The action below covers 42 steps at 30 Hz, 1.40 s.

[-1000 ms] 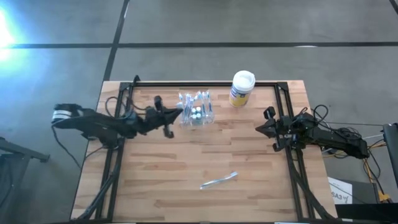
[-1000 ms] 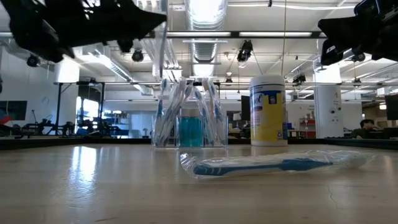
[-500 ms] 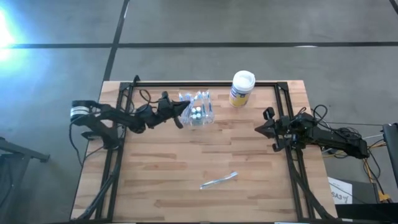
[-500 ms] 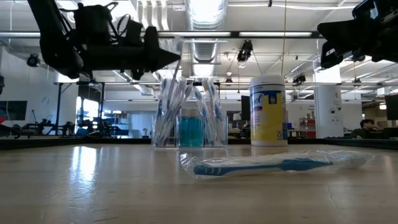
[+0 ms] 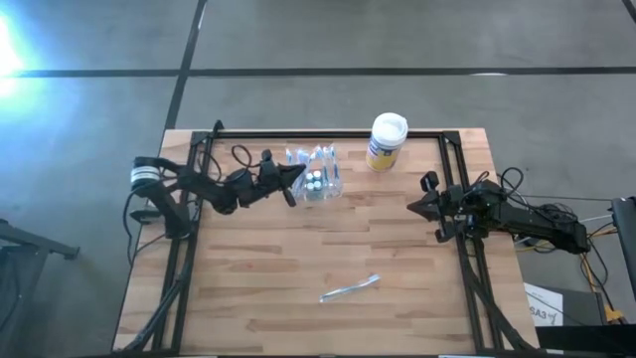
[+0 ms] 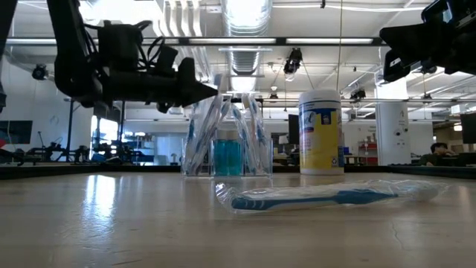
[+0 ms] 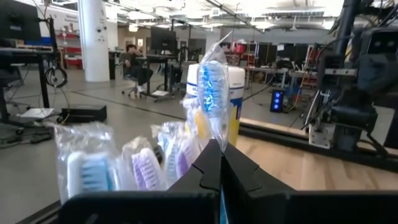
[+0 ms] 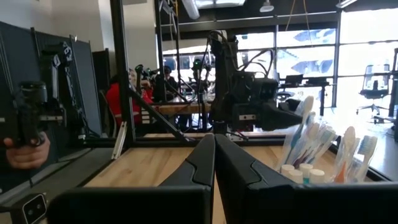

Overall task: Pick & Place toothbrushing station
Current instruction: Put the blue toothbrush into the transparent organizer

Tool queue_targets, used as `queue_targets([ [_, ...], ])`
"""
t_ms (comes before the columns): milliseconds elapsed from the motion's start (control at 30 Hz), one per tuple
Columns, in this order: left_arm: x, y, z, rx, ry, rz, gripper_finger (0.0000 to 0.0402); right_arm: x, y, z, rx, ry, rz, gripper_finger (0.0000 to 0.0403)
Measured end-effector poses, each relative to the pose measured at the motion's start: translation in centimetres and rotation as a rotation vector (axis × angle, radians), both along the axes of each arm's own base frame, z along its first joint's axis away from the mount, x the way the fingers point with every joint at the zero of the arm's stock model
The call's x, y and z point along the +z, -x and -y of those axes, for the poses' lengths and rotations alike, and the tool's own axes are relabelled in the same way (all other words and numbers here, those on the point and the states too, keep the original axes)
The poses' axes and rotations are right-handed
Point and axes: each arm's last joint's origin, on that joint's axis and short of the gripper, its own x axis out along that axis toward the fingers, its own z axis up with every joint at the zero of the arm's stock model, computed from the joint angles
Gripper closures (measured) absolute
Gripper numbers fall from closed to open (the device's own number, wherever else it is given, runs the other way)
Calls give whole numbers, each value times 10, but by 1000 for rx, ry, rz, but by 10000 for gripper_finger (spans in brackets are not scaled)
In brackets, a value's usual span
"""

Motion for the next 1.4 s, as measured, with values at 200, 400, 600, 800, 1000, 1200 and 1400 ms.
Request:
queue_targets([
  [200, -4, 0, 0, 1, 12, -29, 401, 0, 0, 0, 2, -3, -1, 394],
  [400, -10, 6, 0, 4, 18, -54, 401, 0, 0, 0, 2, -3, -1, 394],
  [600, -16, 11, 1, 7, 28, -77, 401, 0, 0, 0, 2, -3, -1, 394],
  [800, -16, 11, 1, -37, 29, -78, 401, 0, 0, 0, 1, 1, 0, 394],
  [1000, -16, 11, 0, -208, -6, -94, 401, 0, 0, 0, 1, 1, 0, 394],
  [1200, -16, 12, -1, -269, -24, -100, 401, 0, 0, 0, 1, 1, -1, 394],
  [1400, -16, 12, -1, -270, -31, -102, 401, 0, 0, 0, 0, 3, -2, 394],
])
